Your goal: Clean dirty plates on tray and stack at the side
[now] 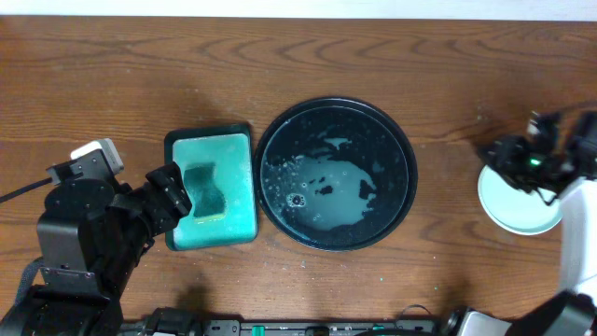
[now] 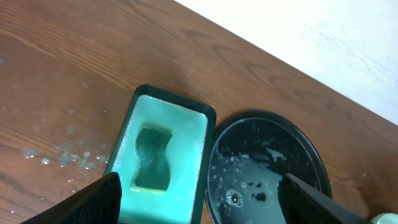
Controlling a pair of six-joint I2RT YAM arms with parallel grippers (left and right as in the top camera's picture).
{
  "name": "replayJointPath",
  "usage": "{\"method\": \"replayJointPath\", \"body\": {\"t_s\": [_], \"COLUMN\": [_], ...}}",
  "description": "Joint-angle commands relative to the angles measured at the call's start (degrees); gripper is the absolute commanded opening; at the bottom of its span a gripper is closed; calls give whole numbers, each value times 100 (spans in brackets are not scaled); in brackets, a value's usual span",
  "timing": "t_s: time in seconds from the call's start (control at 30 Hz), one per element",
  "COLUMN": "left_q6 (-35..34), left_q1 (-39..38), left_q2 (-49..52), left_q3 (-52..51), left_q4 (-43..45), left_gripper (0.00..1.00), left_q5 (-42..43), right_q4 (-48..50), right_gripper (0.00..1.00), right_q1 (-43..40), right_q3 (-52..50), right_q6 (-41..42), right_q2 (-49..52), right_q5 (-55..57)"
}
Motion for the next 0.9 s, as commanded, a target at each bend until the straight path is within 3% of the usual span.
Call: {"method": "replayJointPath", "body": {"t_s": [0.0, 0.07, 0.1, 0.13, 0.3, 0.43, 0.57, 0.7, 0.77, 0.87], "left_q6": [13, 13, 13, 13, 13, 13, 13, 13, 13, 13], "left_q1": [9, 9, 9, 9, 9, 9, 9, 9, 9, 9], "left_q2": [-2, -2, -2, -2, -2, -2, -2, -2, -2, -2], "left_q3": [68, 68, 68, 68, 68, 68, 68, 68, 68, 68], "left_q4": [7, 4, 4, 4, 4, 4, 4, 4, 7, 4], "left_gripper": [80, 80, 80, 80, 80, 80, 80, 80, 80, 81], "left_q5": [9, 9, 9, 9, 9, 9, 9, 9, 9, 9], "right_q4": [258, 516, 638, 782, 1213, 992, 968, 957, 1346, 1521], "right_gripper": [44, 49, 59, 99, 99, 99, 99, 99, 99, 99], "right_q1": [1178, 1821, 2083, 2365, 3580, 4293, 4074, 3362, 3244, 3241], "right_q3": [-24, -24, -24, -24, -24, -24, -17, -94, -804, -1753], "right_q6": [-734, -752, -750, -748, -111, -216, -402, -1154, -1788, -1816], "right_q2": [-398, -481, -492, -492, -476, -498, -675, -1545, -2723, -3803], "right_q5": [-549, -546, -546, -542, -588, -297, -140, 103, 1298, 1974]}}
